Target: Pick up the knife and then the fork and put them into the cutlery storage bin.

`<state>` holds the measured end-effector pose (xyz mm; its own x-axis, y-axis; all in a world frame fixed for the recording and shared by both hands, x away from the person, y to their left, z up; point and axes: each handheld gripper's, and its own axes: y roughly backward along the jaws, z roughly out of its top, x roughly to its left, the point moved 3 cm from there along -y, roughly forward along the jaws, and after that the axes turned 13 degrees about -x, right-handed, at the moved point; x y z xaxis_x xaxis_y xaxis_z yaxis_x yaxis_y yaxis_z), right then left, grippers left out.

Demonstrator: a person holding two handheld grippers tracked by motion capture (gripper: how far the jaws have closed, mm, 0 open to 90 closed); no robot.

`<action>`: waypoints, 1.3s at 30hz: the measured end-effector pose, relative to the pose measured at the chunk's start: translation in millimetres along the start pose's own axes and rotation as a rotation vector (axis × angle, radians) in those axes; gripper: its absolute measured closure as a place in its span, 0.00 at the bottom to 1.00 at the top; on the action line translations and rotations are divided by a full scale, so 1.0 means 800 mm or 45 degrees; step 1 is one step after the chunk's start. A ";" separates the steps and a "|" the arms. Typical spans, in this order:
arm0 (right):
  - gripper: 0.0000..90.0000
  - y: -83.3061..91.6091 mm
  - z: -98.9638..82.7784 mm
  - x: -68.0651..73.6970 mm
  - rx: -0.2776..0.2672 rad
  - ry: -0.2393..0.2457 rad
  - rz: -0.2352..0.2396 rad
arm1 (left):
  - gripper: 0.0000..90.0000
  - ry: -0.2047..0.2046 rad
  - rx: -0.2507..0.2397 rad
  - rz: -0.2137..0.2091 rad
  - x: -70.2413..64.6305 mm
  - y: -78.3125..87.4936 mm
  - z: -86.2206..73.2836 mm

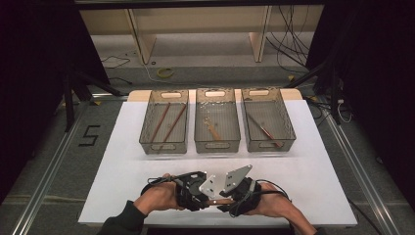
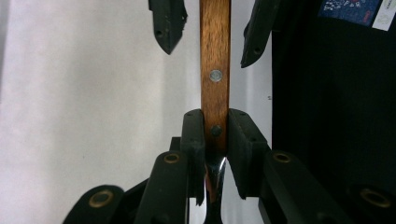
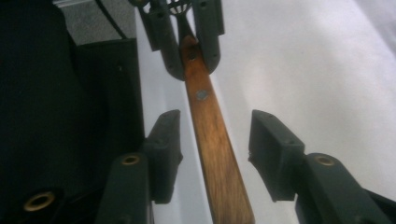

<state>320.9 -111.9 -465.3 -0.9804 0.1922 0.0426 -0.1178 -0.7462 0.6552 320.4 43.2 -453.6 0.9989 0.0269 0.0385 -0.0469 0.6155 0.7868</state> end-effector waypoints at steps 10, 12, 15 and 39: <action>0.81 -0.001 -0.003 0.003 0.010 0.032 0.061 | 0.85 -0.038 -0.002 -0.022 -0.003 0.000 0.001; 0.82 -0.001 -0.003 0.004 0.008 0.052 0.074 | 0.85 -0.049 0.000 -0.033 -0.003 0.000 0.000; 0.84 -0.002 -0.003 0.006 0.012 0.061 0.091 | 0.85 -0.064 -0.001 -0.035 -0.003 0.000 0.000; 0.84 0.044 -0.011 -0.044 -0.084 -0.141 -0.240 | 0.34 0.310 -0.471 0.328 0.039 0.043 -0.013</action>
<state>349.7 -150.5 -450.1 -0.9172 0.3983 0.0092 -0.3108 -0.7297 0.6090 350.1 73.6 -431.7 0.9287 0.3700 0.0231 -0.3315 0.8010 0.4985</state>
